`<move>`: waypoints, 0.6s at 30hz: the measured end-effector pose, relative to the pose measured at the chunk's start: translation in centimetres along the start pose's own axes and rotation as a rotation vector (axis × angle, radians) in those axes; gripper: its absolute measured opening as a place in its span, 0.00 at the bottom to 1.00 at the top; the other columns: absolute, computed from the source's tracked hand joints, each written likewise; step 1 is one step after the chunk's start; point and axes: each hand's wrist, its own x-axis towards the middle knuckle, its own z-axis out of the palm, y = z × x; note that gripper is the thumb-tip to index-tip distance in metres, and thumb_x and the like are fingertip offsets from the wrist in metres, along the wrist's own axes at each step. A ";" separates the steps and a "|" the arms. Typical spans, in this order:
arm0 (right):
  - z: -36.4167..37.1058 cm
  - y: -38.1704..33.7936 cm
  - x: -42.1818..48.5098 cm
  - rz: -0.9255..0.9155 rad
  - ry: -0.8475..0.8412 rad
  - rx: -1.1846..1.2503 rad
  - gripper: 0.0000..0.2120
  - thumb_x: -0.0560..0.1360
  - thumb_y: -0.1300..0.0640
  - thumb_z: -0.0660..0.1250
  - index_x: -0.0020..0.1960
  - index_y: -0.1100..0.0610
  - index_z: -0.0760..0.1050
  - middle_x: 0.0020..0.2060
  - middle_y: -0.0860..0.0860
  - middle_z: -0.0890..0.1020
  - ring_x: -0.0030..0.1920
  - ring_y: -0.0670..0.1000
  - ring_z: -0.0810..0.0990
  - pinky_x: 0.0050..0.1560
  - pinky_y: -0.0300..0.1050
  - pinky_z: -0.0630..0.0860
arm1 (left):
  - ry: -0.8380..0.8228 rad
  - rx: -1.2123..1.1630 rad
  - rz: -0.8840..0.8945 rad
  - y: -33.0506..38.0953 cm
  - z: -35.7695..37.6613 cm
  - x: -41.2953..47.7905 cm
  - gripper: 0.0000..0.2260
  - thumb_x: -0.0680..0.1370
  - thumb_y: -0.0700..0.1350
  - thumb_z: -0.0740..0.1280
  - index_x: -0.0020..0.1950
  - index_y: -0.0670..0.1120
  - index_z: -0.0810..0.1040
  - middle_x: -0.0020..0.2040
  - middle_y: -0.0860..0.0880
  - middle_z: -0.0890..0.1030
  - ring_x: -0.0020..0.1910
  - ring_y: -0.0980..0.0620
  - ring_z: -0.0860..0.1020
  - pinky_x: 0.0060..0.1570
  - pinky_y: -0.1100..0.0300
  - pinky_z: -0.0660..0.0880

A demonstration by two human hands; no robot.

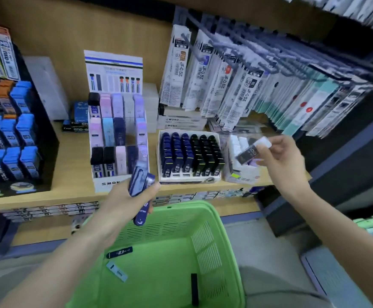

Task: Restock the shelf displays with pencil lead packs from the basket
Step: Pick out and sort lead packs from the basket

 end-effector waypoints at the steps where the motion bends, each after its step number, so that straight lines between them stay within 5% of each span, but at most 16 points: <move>1: -0.6 1.0 0.6 0.003 0.029 -0.052 0.08 0.77 0.53 0.65 0.51 0.56 0.69 0.45 0.50 0.80 0.45 0.49 0.81 0.48 0.46 0.79 | 0.003 0.022 -0.009 -0.4 0.6 0.1 0.07 0.76 0.48 0.67 0.42 0.46 0.75 0.34 0.49 0.78 0.27 0.57 0.76 0.36 0.60 0.71; 5: -1.3 4.1 2.2 0.031 0.009 -0.129 0.08 0.77 0.54 0.65 0.51 0.56 0.68 0.46 0.51 0.78 0.47 0.54 0.81 0.50 0.52 0.77 | -0.003 0.082 -0.046 -1.7 3.4 0.5 0.08 0.76 0.48 0.67 0.46 0.43 0.76 0.39 0.47 0.79 0.31 0.55 0.78 0.35 0.61 0.72; 18: 0.7 8.0 5.1 -0.055 -0.128 -0.194 0.09 0.75 0.60 0.68 0.54 0.60 0.76 0.42 0.51 0.75 0.42 0.49 0.74 0.35 0.22 0.66 | -0.057 0.110 -0.043 -1.3 9.8 2.7 0.06 0.77 0.47 0.67 0.47 0.46 0.76 0.40 0.48 0.80 0.28 0.59 0.78 0.35 0.64 0.75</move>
